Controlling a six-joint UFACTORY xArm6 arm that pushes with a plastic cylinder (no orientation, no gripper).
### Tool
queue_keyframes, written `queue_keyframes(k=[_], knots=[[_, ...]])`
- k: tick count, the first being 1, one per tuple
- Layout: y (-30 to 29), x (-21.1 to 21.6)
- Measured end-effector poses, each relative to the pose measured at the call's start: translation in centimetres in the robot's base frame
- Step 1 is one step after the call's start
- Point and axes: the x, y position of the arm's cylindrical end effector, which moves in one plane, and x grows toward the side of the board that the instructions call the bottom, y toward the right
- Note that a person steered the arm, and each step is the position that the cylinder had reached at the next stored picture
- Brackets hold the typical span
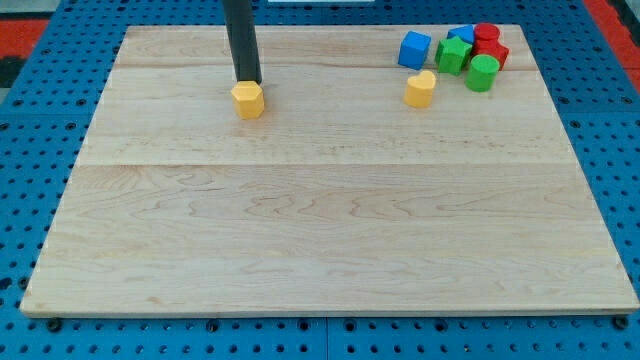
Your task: Move the yellow heart closer to the yellow hexagon
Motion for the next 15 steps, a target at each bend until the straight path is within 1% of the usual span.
queue_keyframes(k=[1,2,3,4,5,6,7,8,9,10,11,12,13,14,15], knots=[[3.1,-0.4],[10.5,-2.9],[19.3,-2.7],[22.3,-2.7],[22.9,-2.1],[21.1,2.5],[19.2,4.4],[21.9,3.9],[23.3,7.6],[12.6,6.5],[1.1,6.4],[4.5,6.5],[9.8,4.7],[7.5,2.3],[1.8,3.0]])
